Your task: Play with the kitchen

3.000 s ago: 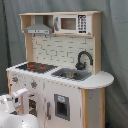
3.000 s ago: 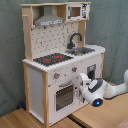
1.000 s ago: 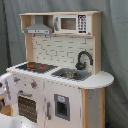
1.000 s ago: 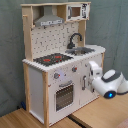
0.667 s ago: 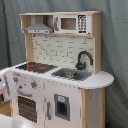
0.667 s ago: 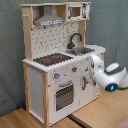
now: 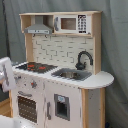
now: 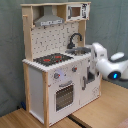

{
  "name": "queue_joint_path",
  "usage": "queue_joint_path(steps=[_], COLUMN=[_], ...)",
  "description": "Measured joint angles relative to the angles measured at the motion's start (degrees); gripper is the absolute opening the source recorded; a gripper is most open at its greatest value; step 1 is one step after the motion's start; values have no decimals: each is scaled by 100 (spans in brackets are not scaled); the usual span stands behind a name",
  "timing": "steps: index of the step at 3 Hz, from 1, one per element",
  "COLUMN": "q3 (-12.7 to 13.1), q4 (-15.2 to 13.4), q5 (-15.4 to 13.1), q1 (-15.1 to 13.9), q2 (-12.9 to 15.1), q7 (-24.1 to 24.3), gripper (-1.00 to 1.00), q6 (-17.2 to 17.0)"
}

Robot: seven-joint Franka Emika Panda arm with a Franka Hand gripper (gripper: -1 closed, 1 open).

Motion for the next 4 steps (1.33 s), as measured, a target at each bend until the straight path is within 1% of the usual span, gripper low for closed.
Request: queue_joint_path(steps=[1,3,4], q3=[-467,-1269,-1511], q4=[51,165,298], q5=[0,62,339], q1=[289,757,842], q2=[1,21,90], q7=[-484,-1412,-1862], gripper=[100,100,100], q6=[-56,-109,-179])
